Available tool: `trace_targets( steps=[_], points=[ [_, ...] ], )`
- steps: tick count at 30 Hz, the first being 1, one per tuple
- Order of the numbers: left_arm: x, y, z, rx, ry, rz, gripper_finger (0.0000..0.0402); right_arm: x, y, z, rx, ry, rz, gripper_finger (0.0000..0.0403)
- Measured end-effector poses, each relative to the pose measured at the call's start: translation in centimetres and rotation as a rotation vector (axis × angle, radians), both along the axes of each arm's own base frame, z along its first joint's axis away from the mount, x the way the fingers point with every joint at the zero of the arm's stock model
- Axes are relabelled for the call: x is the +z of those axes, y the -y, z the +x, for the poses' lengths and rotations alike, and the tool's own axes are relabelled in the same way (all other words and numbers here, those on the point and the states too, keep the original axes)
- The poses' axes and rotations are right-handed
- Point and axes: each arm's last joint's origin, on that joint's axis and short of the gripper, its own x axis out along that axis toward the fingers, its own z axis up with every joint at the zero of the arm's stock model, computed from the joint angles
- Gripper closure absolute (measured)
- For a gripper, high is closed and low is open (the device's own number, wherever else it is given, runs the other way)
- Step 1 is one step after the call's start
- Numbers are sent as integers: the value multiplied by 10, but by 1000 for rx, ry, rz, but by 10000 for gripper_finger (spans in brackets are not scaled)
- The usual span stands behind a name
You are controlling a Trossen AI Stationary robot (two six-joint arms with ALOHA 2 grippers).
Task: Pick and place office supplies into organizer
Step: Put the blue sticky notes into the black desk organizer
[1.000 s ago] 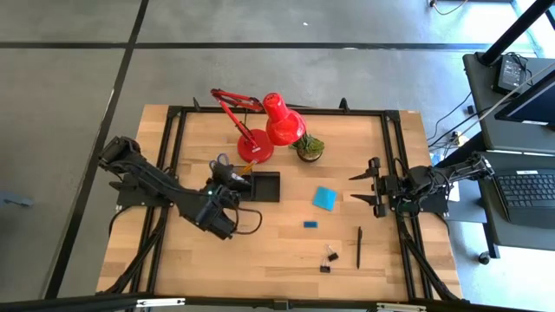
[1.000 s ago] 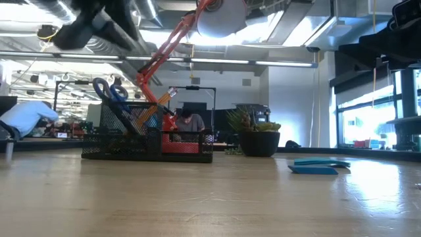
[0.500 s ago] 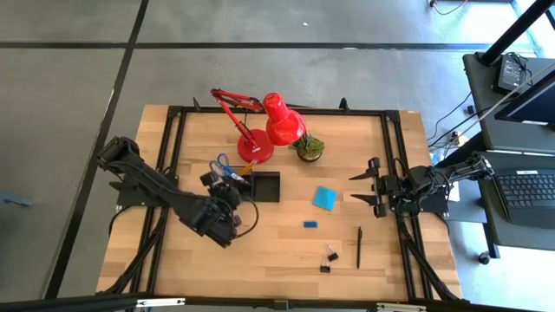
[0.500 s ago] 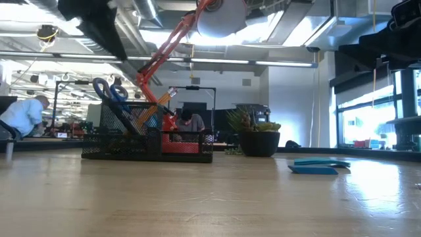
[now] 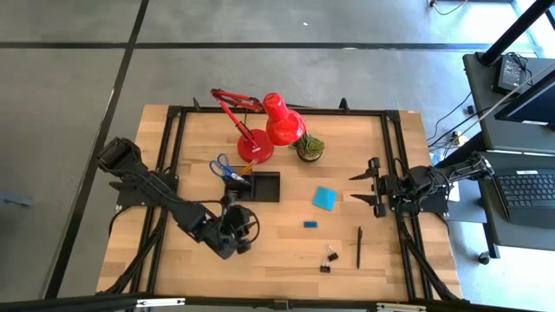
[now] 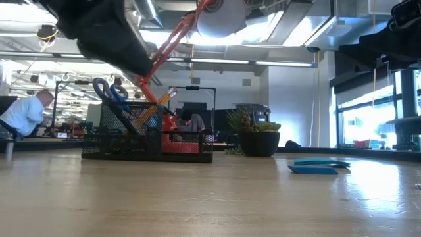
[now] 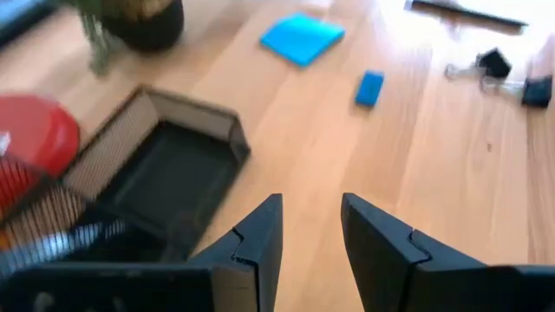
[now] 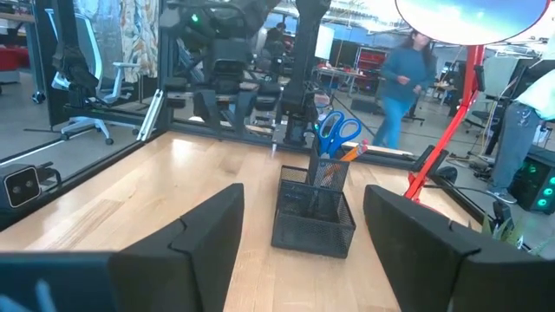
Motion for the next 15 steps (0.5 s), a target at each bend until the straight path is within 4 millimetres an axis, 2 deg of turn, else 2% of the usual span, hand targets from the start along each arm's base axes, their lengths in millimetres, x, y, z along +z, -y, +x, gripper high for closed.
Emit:
trace_targets(
  steps=[7,15],
  points=[
    [-7,-8,0,58,83,144,288,0,0,0,0,1,0,161],
    [-9,-18,4,105,75,133,288,0,0,0,3,-1,37,161]
  ],
)
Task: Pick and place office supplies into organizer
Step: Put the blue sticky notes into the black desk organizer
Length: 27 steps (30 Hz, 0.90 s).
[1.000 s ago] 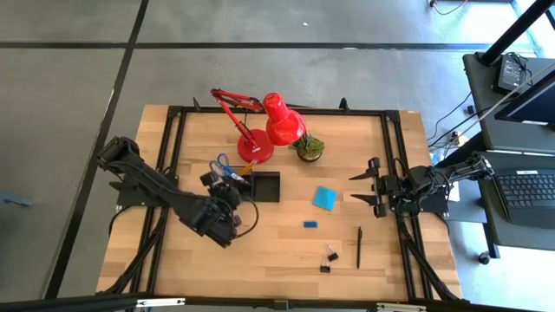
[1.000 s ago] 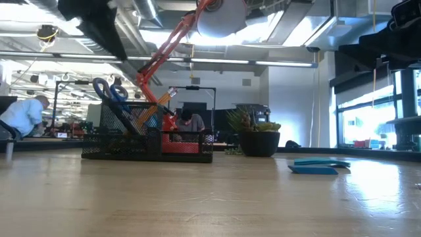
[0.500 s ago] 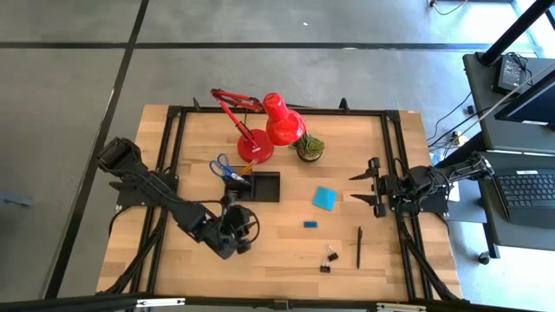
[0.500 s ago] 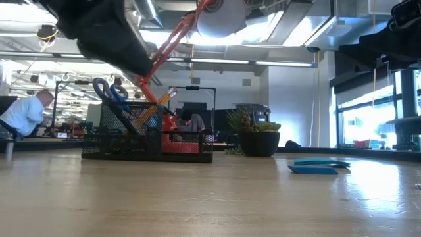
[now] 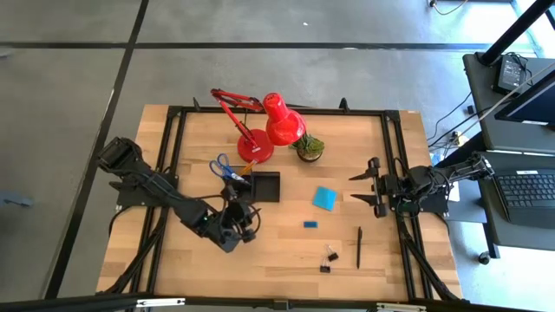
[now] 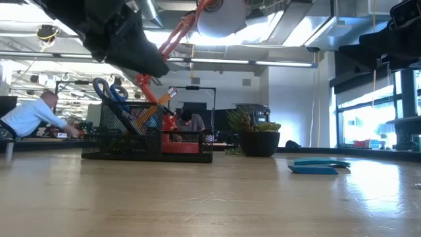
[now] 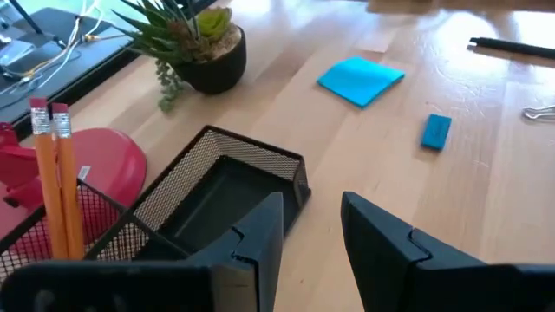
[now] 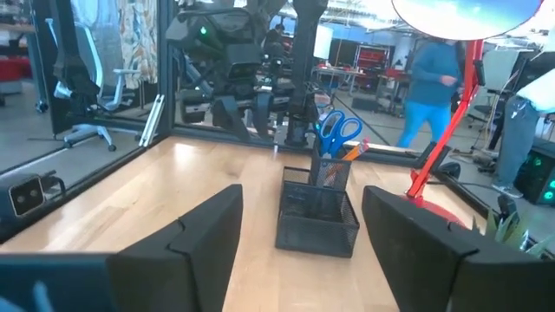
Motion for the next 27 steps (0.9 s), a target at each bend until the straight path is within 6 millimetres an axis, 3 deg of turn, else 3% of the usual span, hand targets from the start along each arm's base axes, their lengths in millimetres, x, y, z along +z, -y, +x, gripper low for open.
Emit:
trace_targets(
  steps=[18,27],
  points=[
    [0,-31,14,20,-96,99,288,0,0,0,2,-5,47,161],
    [0,-35,16,52,-77,71,288,0,0,0,3,-7,69,161]
  ],
)
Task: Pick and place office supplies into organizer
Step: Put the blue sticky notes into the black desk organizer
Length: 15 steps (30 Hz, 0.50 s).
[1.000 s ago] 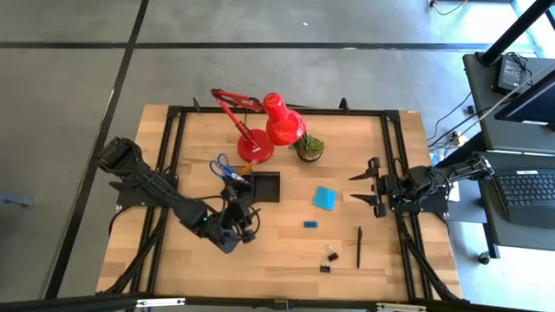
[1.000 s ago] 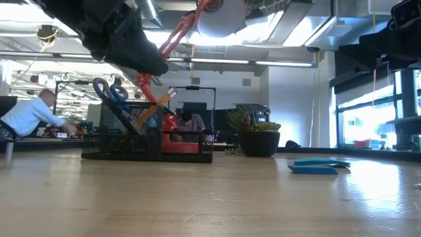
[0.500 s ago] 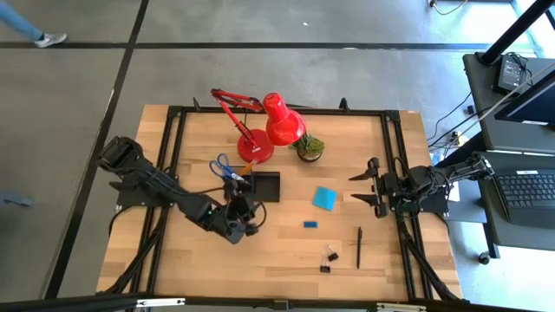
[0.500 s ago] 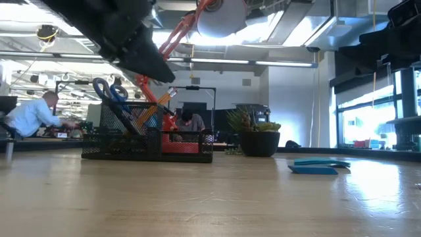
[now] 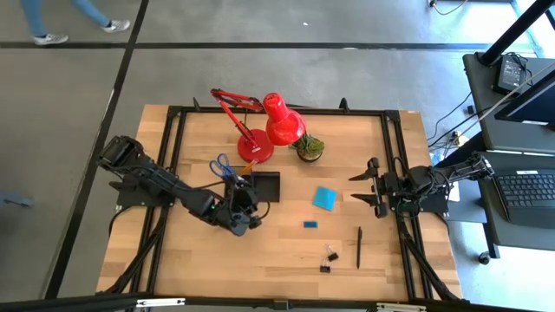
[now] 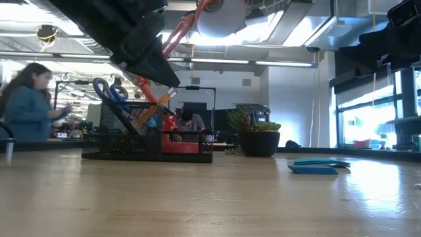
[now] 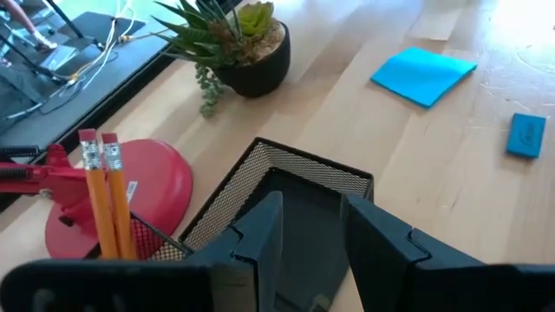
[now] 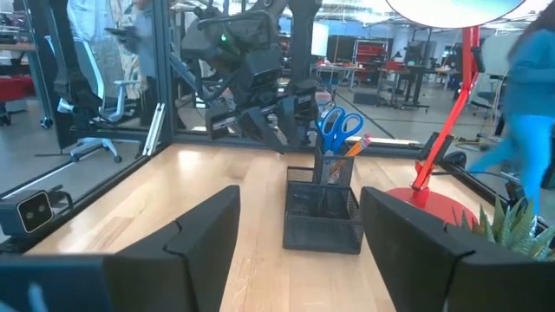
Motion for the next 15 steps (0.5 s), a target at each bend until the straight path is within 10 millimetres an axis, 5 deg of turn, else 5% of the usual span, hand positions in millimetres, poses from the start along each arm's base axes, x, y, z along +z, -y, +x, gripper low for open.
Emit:
trace_targets(
  steps=[15],
  points=[
    [0,14,-1,-162,-64,-3,288,9,-2,5,-11,-176,354,161]
  ],
)
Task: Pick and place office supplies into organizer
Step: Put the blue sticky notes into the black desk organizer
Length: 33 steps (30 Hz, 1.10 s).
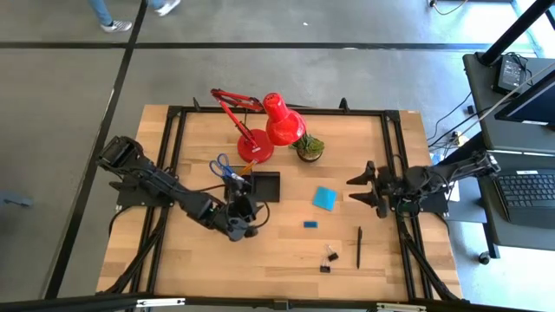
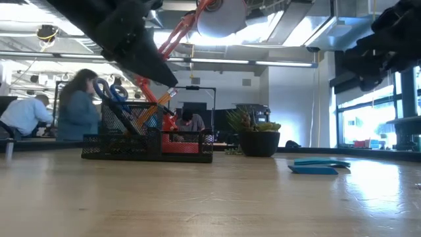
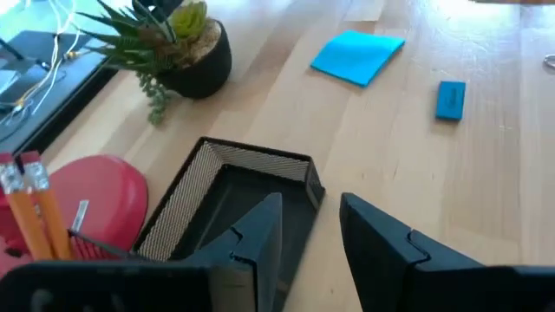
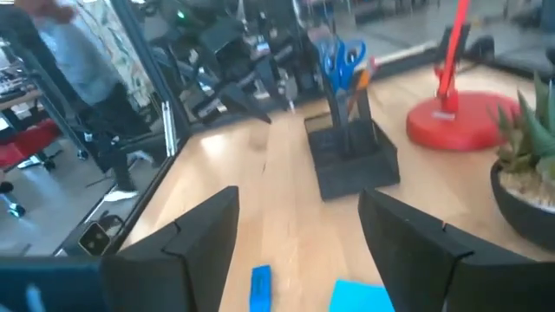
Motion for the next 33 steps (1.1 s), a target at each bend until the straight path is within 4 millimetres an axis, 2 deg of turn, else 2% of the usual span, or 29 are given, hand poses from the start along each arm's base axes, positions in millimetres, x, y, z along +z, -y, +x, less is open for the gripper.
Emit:
trace_targets(
  steps=[7,15,19,23,29,33],
  points=[
    [-1,-5,3,-113,-90,40,288,26,-4,17,-68,-179,12,161],
    [-1,-16,9,-113,-107,37,288,48,-16,60,-79,-442,-151,161],
    [-1,-22,12,-126,-109,0,288,41,-23,78,-79,-623,-181,161],
    [4,-26,21,-204,-55,-28,288,29,-33,94,-20,-728,-175,161],
    [20,-39,43,-393,133,-160,288,16,-53,112,37,-817,-226,161],
    [12,-51,58,-444,197,-189,288,9,-64,117,50,-853,-224,161]
  ],
)
